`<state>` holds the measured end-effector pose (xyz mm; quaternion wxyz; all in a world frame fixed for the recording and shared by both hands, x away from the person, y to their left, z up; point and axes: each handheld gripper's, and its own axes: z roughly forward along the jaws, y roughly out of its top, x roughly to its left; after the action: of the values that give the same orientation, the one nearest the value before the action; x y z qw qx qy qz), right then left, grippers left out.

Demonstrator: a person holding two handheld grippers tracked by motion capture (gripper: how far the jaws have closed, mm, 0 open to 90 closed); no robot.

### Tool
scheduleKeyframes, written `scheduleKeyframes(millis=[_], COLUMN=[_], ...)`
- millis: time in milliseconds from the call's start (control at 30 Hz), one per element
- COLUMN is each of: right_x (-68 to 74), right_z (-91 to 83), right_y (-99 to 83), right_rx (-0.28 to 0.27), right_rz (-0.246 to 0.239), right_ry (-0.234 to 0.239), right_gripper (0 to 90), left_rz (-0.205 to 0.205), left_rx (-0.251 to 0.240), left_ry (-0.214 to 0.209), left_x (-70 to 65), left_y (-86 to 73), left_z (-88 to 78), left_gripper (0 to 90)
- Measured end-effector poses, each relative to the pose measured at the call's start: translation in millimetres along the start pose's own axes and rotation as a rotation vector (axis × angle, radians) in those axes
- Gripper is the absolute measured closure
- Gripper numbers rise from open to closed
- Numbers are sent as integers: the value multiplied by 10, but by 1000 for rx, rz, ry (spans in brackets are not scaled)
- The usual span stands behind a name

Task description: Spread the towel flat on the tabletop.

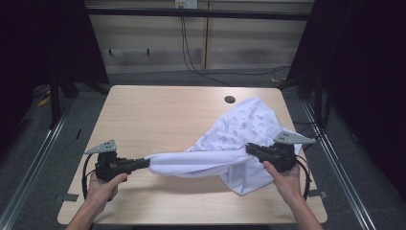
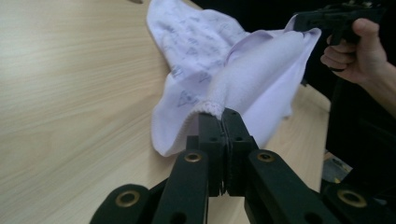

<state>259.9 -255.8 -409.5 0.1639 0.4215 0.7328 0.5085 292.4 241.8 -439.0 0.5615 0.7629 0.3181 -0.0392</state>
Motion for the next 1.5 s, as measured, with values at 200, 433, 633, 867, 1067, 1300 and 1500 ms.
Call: scheduleKeyframes(millis=[200, 433, 633, 867, 1067, 1300, 1500], right_x=[199, 746, 1066, 830, 530, 229, 279], right_z=[-466, -1169, -1568, -1422, -723, 141, 407], right_y=[48, -32, -171, -322, -405, -415, -508], right_rx=[-39, -87, -134, -87, 95, 262, 372], right_rz=[-37, -89, -77, -68, -76, -85, -82], right_ry=[7, 51, 46, -33, -21, 51, 103], right_gripper=[827, 823, 642, 577, 533, 522, 535], left_rz=[53, 115, 116, 52, -5, -17, 50], left_rx=[-4, -51, -79, -30, 103, 243, 295], left_ry=[-64, -161, -181, -85, -37, 37, 73], left_x=[-385, -949, -1085, -717, -319, 81, 45], left_y=[45, -14, -123, -132, -62, -45, -138], left_z=[-123, -563, -810, -704, -8, 868, 1148], left_gripper=[889, 888, 781, 719, 638, 573, 516])
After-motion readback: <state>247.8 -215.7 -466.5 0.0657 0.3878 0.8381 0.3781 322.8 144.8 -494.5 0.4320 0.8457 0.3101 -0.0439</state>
